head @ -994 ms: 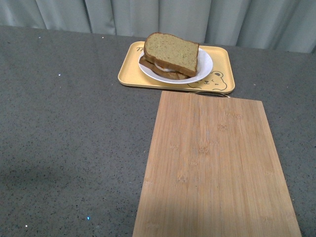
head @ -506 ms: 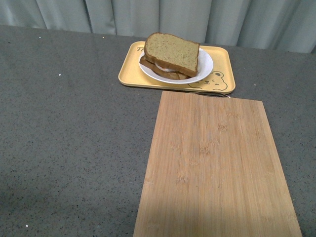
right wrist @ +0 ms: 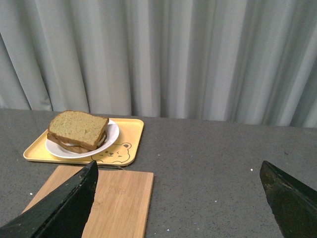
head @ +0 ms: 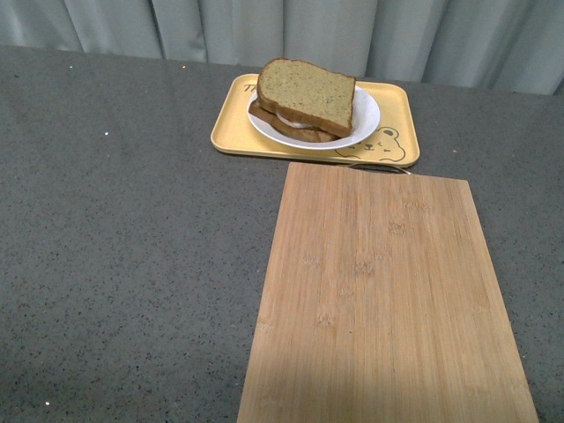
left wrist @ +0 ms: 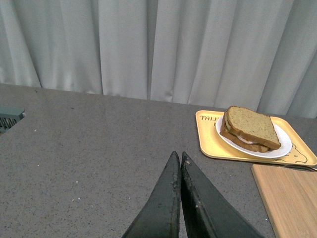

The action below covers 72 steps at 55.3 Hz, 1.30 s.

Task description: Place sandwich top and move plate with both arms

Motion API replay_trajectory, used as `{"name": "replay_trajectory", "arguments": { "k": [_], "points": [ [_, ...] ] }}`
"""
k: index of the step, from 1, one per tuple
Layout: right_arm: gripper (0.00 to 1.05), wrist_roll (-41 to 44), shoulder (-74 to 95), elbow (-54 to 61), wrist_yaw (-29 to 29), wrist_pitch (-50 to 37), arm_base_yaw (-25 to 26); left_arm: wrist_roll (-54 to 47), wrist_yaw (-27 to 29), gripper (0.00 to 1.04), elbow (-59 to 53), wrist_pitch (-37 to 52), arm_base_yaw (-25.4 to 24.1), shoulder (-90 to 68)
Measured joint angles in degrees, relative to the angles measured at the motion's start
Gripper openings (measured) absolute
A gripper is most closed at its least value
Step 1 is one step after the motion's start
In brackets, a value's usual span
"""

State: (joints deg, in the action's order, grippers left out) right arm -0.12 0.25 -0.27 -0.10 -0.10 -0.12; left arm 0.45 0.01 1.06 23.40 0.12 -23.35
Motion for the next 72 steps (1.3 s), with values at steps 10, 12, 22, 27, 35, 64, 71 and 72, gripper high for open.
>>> {"name": "replay_trajectory", "arguments": {
  "k": [10, 12, 22, 27, 35, 64, 71, 72],
  "points": [
    [0.95, 0.0, 0.0, 0.0, 0.0, 0.0, 0.0, 0.0, 0.0, 0.04, 0.0, -4.2, 0.0, 4.3],
    [0.95, 0.0, 0.0, 0.0, 0.0, 0.0, 0.0, 0.0, 0.0, 0.04, 0.0, -5.1, 0.0, 5.2],
    [0.95, 0.0, 0.0, 0.0, 0.0, 0.0, 0.0, 0.0, 0.0, 0.04, 0.0, -8.3, 0.0, 8.5],
    [0.95, 0.0, 0.0, 0.0, 0.0, 0.0, 0.0, 0.0, 0.0, 0.04, 0.0, -9.8, 0.0, 10.0],
    [0.95, 0.0, 0.0, 0.0, 0.0, 0.0, 0.0, 0.0, 0.0, 0.04, 0.0, -11.8, 0.0, 12.0],
    [0.95, 0.0, 0.0, 0.0, 0.0, 0.0, 0.0, 0.0, 0.0, 0.32, 0.0, -23.3, 0.0, 23.0],
    [0.95, 0.0, 0.0, 0.0, 0.0, 0.0, 0.0, 0.0, 0.0, 0.54, 0.0, -23.3, 0.0, 23.1],
    [0.95, 0.0, 0.0, 0.0, 0.0, 0.0, 0.0, 0.0, 0.0, 0.55, 0.0, -23.3, 0.0, 23.1]
  ]
}}
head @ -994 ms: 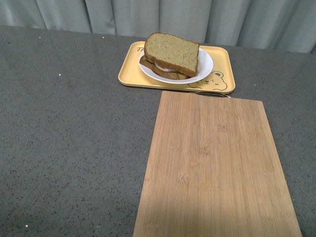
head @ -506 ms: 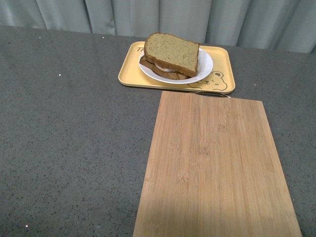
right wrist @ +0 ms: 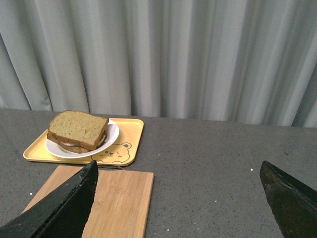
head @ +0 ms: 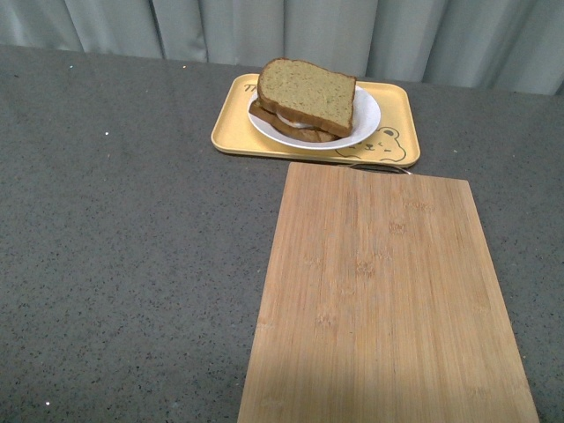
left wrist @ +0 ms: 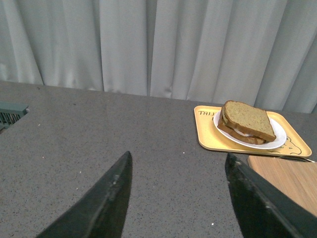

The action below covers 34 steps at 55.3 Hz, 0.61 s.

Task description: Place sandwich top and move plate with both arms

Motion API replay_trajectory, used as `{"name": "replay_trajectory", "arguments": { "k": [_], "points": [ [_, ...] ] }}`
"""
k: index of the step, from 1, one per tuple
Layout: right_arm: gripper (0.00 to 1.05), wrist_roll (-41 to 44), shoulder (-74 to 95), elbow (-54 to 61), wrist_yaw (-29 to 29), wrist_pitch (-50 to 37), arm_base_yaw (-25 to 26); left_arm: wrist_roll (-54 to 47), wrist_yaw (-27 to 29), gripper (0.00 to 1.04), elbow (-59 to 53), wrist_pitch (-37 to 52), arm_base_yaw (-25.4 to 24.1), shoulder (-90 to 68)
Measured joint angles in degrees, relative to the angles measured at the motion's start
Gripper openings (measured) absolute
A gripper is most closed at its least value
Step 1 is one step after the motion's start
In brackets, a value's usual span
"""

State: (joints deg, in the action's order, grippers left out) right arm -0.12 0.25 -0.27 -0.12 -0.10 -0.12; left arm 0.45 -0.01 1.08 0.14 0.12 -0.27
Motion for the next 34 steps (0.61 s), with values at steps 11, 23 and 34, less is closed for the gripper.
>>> {"name": "replay_trajectory", "arguments": {
  "k": [11, 23, 34],
  "points": [
    [0.95, 0.0, 0.0, 0.0, 0.0, 0.0, 0.0, 0.0, 0.0, 0.89, 0.0, 0.0, 0.0, 0.0],
    [0.95, 0.0, 0.0, 0.0, 0.0, 0.0, 0.0, 0.0, 0.0, 0.98, 0.0, 0.0, 0.0, 0.0],
    [0.95, 0.0, 0.0, 0.0, 0.0, 0.0, 0.0, 0.0, 0.0, 0.98, 0.0, 0.0, 0.0, 0.0]
  ]
}}
